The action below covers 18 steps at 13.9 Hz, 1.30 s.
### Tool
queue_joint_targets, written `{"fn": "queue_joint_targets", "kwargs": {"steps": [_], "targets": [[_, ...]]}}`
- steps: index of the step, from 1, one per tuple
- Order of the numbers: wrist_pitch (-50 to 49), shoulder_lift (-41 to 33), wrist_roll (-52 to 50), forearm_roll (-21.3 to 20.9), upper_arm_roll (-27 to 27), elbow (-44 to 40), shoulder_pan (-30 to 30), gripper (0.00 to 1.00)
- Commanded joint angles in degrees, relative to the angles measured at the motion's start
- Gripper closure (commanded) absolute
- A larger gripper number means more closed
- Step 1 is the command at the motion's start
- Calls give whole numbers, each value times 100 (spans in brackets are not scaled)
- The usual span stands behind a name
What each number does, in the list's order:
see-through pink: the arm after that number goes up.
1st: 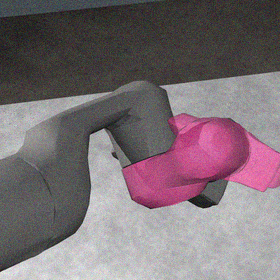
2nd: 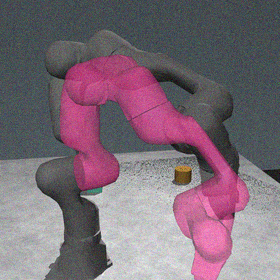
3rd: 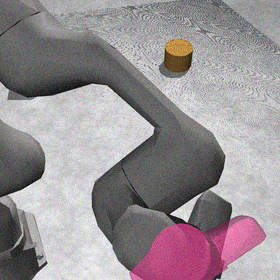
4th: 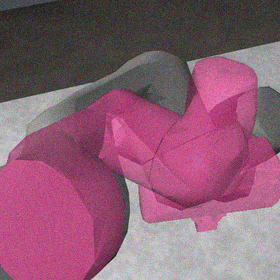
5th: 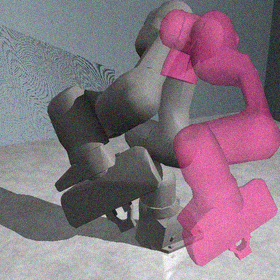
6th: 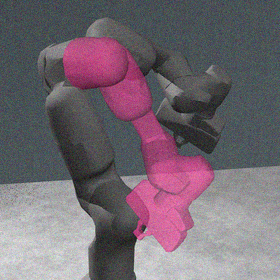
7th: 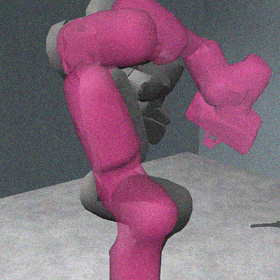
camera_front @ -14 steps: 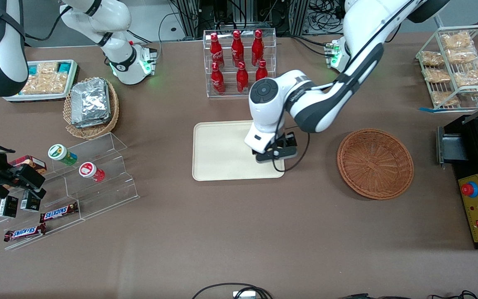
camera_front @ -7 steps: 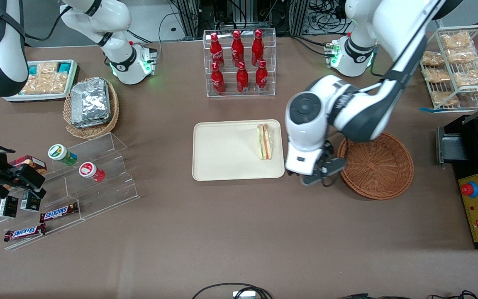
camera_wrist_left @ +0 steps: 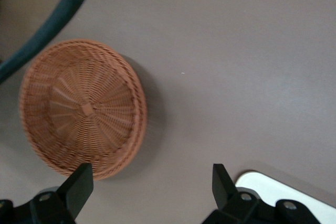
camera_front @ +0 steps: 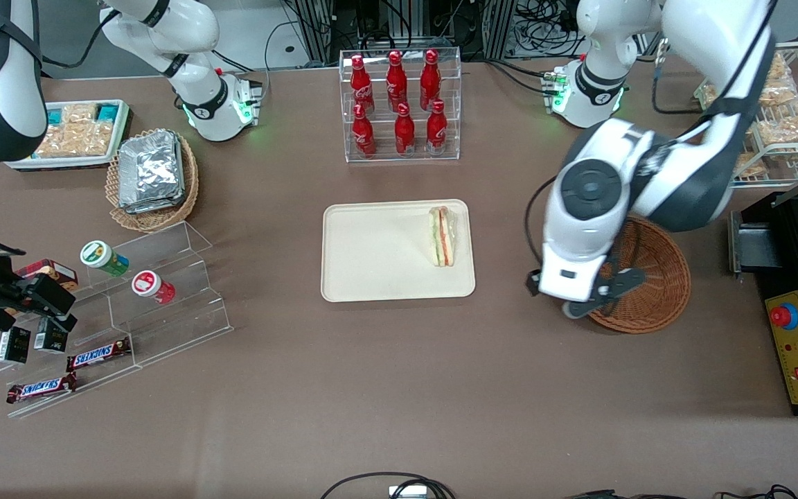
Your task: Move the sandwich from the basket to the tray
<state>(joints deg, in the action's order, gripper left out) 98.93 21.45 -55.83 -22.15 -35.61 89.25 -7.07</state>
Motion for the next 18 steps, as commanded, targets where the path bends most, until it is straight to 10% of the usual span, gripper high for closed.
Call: {"fn": "queue_joint_targets", "kwargs": {"steps": [1,9,18], "targets": [[-355,-632,1148,604,632,93,21,0],[-1173,-1626,4005,1836,2075,58,30,0],[-1912,-1952,6092,2074,2454,-268,56,0]]}}
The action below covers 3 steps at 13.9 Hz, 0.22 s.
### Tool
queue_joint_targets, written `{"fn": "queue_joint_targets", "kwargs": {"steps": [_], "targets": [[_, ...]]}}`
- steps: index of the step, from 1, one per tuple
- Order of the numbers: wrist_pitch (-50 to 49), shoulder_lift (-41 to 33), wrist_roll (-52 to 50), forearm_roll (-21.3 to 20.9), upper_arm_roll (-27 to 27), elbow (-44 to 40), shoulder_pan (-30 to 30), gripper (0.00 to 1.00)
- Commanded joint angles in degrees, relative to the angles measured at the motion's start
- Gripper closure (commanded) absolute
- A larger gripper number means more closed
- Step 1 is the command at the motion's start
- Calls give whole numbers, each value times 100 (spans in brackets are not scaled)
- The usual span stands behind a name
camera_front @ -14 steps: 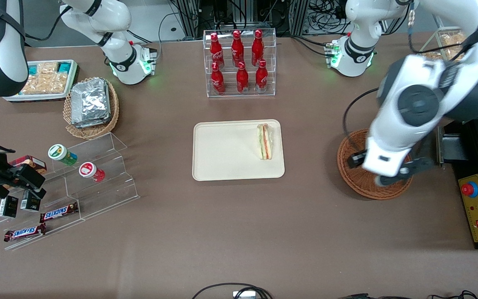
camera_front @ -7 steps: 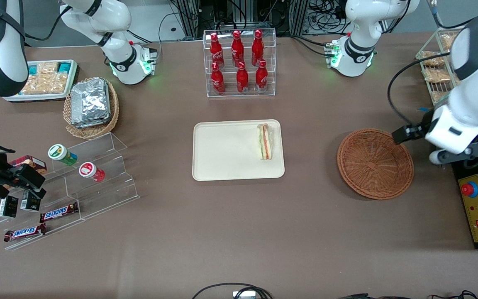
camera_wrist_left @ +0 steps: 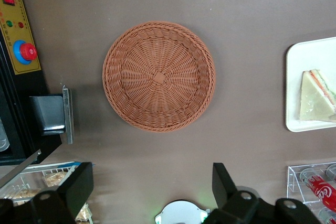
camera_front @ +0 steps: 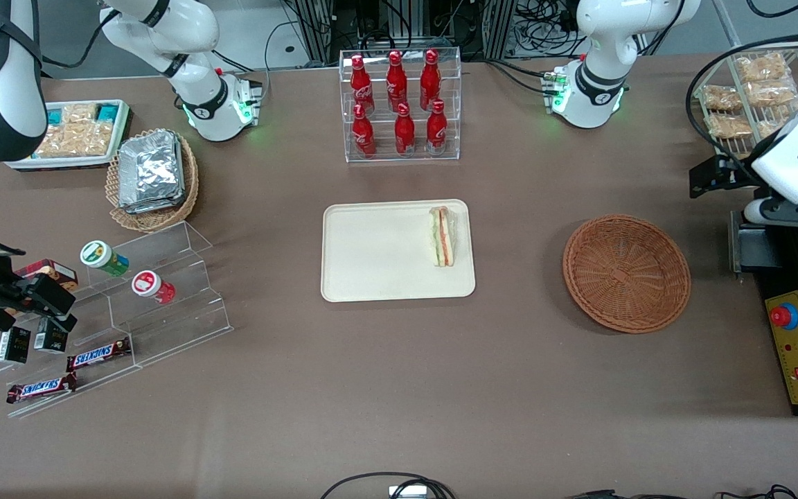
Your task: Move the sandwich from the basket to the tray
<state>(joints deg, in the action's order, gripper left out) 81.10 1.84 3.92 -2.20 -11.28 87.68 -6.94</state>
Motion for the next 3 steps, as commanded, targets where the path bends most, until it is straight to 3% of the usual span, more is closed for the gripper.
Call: {"fn": "queue_joint_targets", "kwargs": {"steps": [1,3], "targets": [[-130,10,118,71,21,-111,44,0],[-130,1,101,62,21,-111,44,0]]}}
